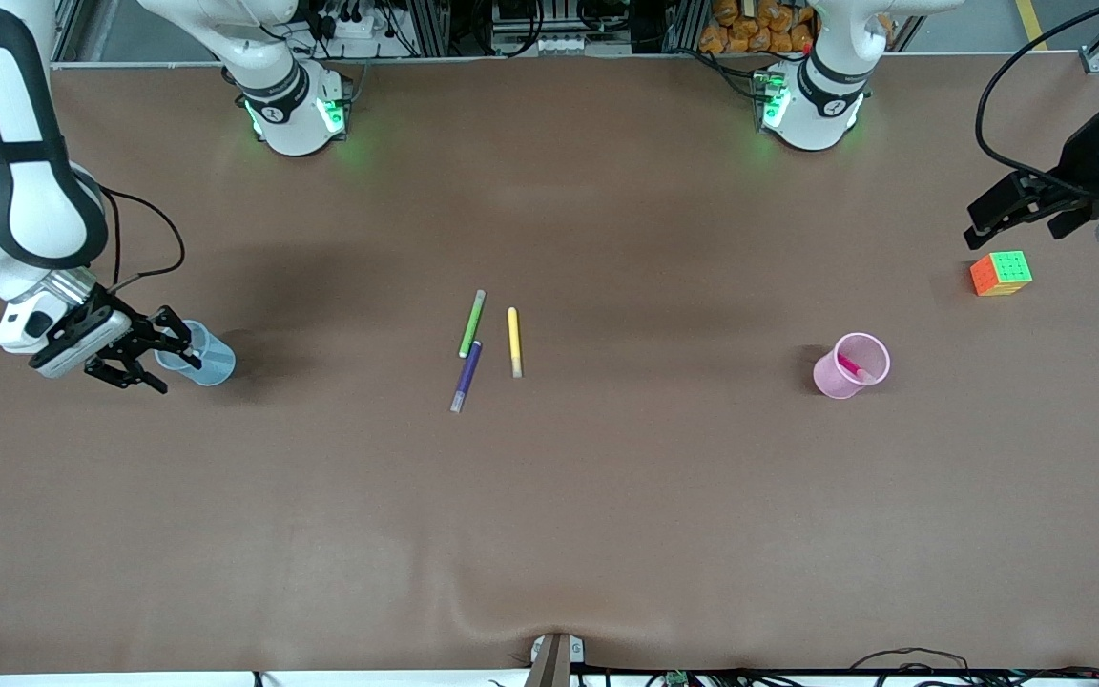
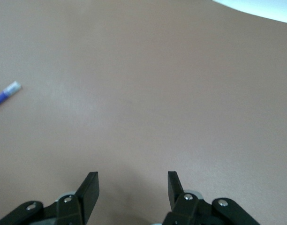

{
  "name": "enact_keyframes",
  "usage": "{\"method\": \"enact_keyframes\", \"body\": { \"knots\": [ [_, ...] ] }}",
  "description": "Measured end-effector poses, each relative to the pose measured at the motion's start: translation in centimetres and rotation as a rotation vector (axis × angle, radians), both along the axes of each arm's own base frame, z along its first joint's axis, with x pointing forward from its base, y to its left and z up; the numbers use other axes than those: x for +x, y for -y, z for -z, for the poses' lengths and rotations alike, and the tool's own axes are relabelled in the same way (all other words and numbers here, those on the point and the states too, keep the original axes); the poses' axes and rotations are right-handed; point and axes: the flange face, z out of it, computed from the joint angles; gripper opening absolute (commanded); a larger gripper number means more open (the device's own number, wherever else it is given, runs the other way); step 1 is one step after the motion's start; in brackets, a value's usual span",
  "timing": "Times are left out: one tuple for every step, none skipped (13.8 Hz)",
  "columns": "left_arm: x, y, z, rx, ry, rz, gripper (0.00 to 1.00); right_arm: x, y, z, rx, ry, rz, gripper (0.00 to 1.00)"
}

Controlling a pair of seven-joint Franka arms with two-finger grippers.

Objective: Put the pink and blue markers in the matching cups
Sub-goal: 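Drop the pink marker into the pink cup and raise the left gripper, then release the blue marker into the blue cup with the right gripper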

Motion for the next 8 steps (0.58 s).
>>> {"method": "enact_keyframes", "body": {
  "knots": [
    [-0.2, 0.0, -0.2, -0.001, 0.003, 0.001, 1.00, 0.4, -0.5, -0.4, 0.017, -0.010, 0.028, 0.71],
    [-0.5, 0.1, -0.4, -0.001, 0.004, 0.007, 1.00, 0.6, -1.1, -0.6, 0.031, -0.020, 0.051, 0.71],
    [-0.7, 0.1, -0.5, 0.001, 0.003, 0.028, 1.00, 0.9, -1.6, -0.8, 0.042, -0.028, 0.069, 0.70],
    [-0.9, 0.0, -0.5, 0.003, -0.003, 0.059, 1.00, 1.2, -2.0, -1.1, 0.050, -0.032, 0.083, 0.70],
    [-1.0, -0.1, -0.5, 0.006, -0.009, 0.089, 1.00, 1.4, -2.4, -1.4, 0.059, -0.036, 0.098, 0.70],
    [-1.1, -0.3, -0.5, 0.008, -0.013, 0.117, 1.00, 1.6, -2.8, -1.6, 0.066, -0.042, 0.110, 0.70],
    [-1.1, -0.4, -0.3, 0.009, -0.017, 0.138, 1.00, 1.8, -3.3, -1.8, 0.068, -0.050, 0.120, 0.70],
    [-1.1, -0.5, -0.2, 0.010, -0.021, 0.148, 1.00, 2.0, -3.6, -1.9, 0.061, -0.061, 0.124, 0.70]
  ]
}}
